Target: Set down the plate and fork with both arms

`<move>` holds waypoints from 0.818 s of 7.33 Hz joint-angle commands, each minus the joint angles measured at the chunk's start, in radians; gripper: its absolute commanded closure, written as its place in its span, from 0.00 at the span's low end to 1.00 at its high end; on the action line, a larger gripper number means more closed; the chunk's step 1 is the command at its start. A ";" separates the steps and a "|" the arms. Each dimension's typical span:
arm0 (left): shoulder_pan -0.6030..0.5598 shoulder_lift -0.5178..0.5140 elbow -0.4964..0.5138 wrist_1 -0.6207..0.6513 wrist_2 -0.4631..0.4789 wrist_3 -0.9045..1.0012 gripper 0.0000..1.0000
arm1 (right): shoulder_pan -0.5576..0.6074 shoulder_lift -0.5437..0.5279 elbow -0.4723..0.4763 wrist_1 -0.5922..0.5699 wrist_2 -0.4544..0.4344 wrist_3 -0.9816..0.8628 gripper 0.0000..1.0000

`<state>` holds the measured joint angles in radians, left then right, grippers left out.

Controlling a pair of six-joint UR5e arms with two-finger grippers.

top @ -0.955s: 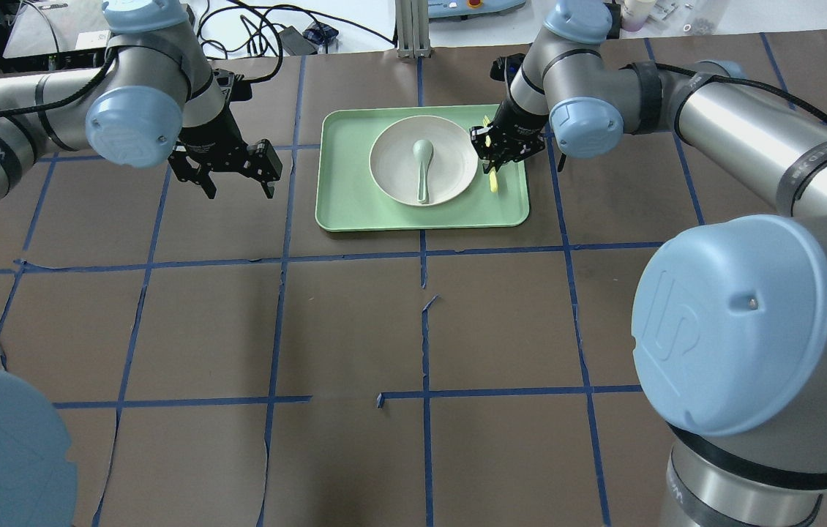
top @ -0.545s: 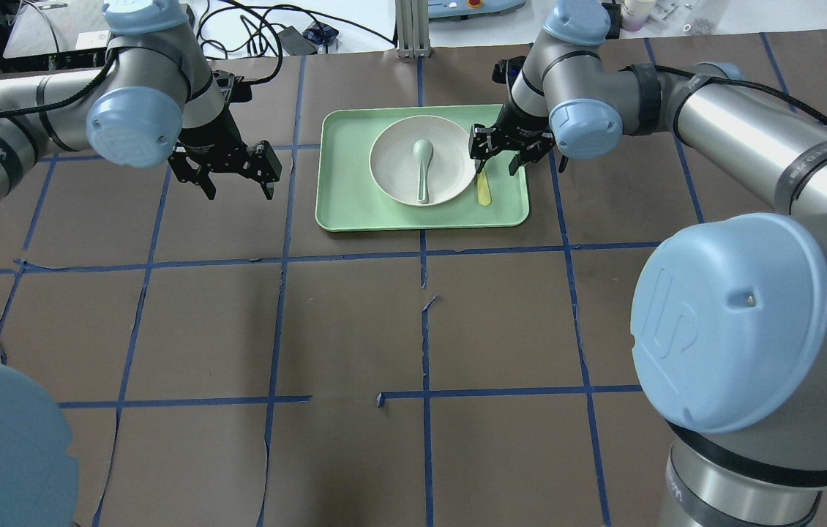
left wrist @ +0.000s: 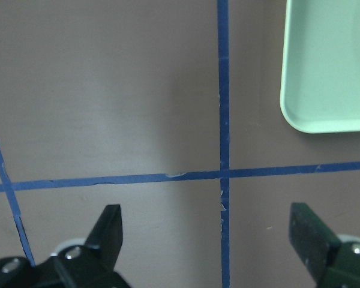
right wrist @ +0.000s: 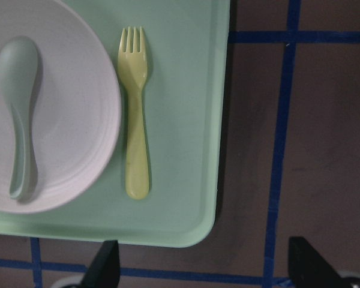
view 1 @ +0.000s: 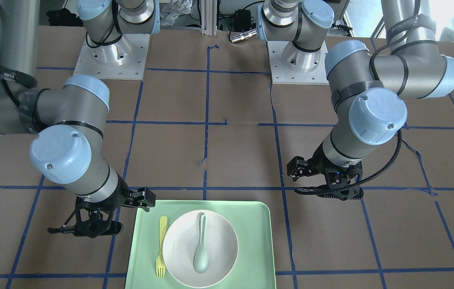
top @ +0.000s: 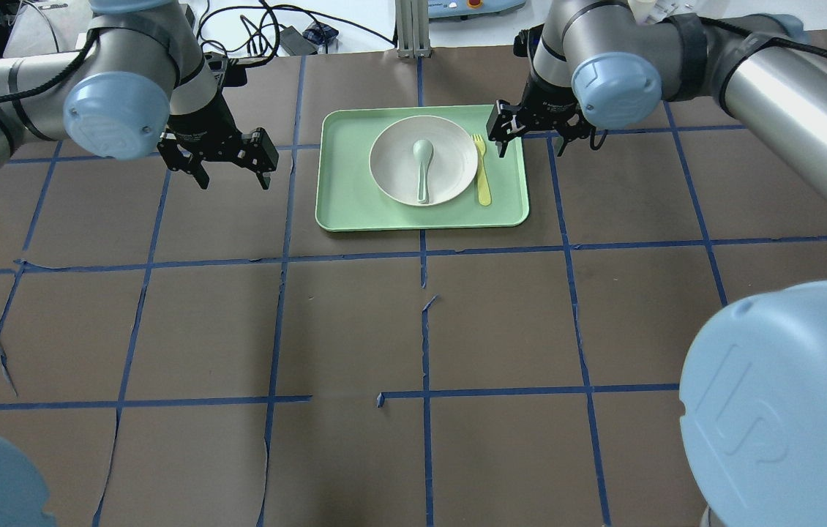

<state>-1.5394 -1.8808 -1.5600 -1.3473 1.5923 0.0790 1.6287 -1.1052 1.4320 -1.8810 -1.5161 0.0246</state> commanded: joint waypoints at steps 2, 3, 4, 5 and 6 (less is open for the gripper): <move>-0.039 0.115 -0.012 -0.102 0.075 -0.111 0.00 | 0.008 -0.204 -0.002 0.254 -0.049 0.015 0.00; -0.039 0.149 -0.011 -0.178 0.084 -0.113 0.00 | 0.013 -0.246 -0.005 0.275 -0.035 0.032 0.00; -0.041 0.184 -0.009 -0.217 0.086 -0.120 0.00 | 0.034 -0.286 -0.007 0.314 -0.032 0.047 0.00; -0.042 0.205 -0.012 -0.251 0.078 -0.120 0.00 | 0.039 -0.303 -0.007 0.354 -0.033 0.051 0.00; -0.035 0.210 -0.014 -0.256 0.045 -0.116 0.00 | 0.039 -0.306 0.001 0.361 -0.032 0.083 0.00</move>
<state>-1.5785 -1.6873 -1.5718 -1.5800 1.6647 -0.0387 1.6628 -1.3952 1.4273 -1.5464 -1.5494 0.0784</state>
